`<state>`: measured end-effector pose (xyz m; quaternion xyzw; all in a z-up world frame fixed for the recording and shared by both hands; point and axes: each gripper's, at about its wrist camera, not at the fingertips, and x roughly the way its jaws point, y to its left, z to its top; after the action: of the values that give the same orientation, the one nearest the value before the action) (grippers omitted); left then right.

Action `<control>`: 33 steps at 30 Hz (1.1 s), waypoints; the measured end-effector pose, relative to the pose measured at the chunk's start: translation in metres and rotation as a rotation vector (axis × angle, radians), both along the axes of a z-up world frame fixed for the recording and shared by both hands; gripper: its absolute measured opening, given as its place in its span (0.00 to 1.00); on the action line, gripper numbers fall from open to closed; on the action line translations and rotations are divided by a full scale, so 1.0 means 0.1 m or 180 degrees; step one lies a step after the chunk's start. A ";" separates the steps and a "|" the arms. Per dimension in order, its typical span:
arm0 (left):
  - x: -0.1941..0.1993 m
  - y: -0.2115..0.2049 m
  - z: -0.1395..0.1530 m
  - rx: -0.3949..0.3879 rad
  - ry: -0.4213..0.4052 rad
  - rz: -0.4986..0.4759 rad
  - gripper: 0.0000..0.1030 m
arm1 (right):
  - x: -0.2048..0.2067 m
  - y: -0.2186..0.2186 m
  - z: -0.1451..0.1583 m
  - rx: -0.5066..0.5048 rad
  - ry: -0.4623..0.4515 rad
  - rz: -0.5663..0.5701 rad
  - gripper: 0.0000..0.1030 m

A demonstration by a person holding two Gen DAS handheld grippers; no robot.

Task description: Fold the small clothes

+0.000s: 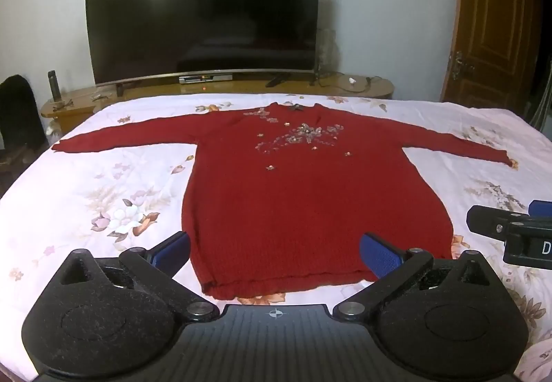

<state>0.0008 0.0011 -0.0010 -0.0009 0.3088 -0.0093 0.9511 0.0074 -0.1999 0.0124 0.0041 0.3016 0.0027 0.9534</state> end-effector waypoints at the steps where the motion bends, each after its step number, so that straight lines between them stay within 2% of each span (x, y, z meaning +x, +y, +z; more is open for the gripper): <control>1: 0.00 0.00 0.00 0.0000 -0.0002 0.0002 1.00 | 0.00 0.00 0.01 -0.0002 0.0002 -0.0002 1.00; 33: 0.02 0.01 -0.04 -0.0012 0.0018 0.0021 1.00 | 0.05 0.00 0.03 -0.0029 0.0014 0.0029 1.00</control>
<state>0.0032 0.0018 -0.0049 -0.0037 0.3116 -0.0067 0.9502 0.0122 -0.1994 0.0158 -0.0016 0.3037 0.0056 0.9527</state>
